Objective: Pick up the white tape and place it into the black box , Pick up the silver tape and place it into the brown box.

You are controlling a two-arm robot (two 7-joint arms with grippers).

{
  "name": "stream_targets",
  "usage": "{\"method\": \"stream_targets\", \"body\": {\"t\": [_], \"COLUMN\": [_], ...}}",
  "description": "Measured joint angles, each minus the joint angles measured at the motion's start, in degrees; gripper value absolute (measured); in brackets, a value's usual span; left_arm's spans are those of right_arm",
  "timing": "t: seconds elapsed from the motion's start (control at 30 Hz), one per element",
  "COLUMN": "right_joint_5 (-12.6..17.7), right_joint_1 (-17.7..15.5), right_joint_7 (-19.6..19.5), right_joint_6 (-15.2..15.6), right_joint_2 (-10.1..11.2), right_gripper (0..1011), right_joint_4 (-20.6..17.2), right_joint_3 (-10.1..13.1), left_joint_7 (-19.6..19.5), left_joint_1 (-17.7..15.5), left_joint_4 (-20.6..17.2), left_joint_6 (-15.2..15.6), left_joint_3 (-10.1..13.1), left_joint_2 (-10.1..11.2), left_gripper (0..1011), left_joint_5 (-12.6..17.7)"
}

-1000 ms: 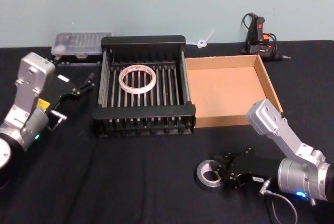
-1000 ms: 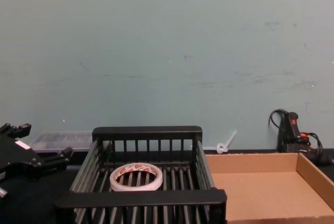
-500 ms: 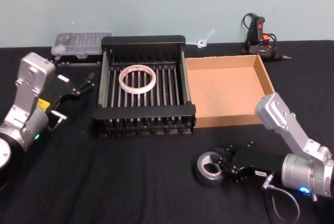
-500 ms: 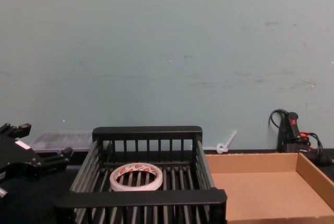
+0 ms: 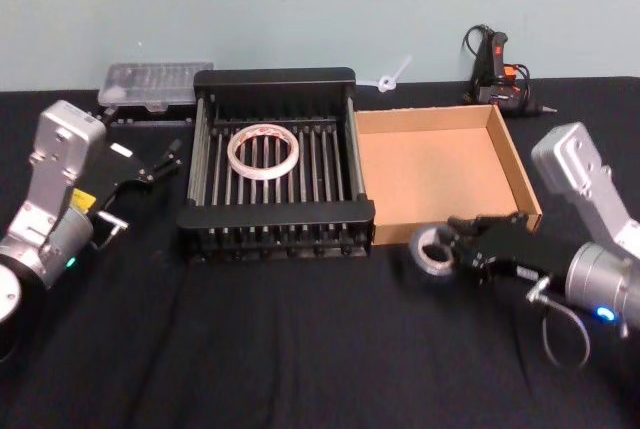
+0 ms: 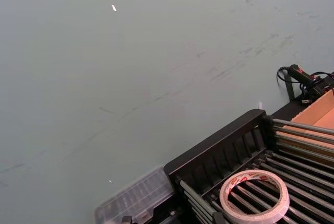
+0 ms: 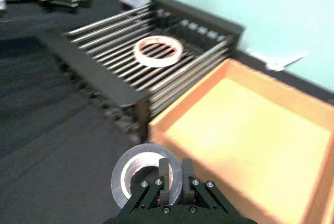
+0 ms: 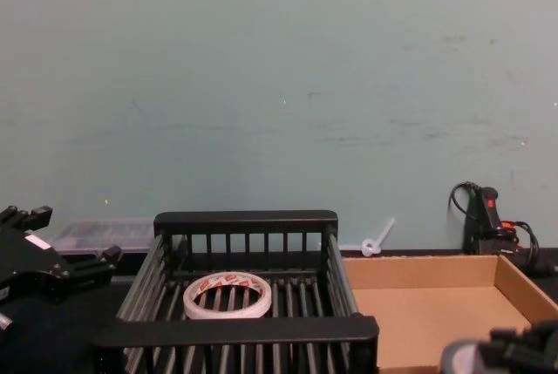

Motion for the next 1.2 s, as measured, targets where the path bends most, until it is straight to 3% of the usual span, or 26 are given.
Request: {"method": "stream_targets", "body": {"t": [0.37, 0.9, 1.2], "right_joint_5": [-3.1, -6.9, -8.3], "right_joint_1": [4.9, 13.3, 15.5], "right_joint_7": [-1.7, -0.6, 0.0], "right_joint_6": [-1.1, -2.2, -2.6], "right_joint_2": [-3.0, -8.5, -10.2], "right_gripper": [150, 150, 150], "right_joint_4": [5.2, 17.0, 20.8], "right_joint_3": [1.7, 0.8, 0.5], "left_joint_7": [0.0, 0.0, 0.0], "left_joint_1": [0.0, 0.0, 0.0], "left_joint_4": [0.0, 0.0, 0.0], "left_joint_6": [0.0, 0.0, 0.0], "left_joint_3": [0.0, 0.0, 0.0], "left_joint_2": [0.0, 0.0, 0.0], "left_gripper": [1002, 1001, 1001], "left_joint_5": [0.0, 0.0, 0.0]}}
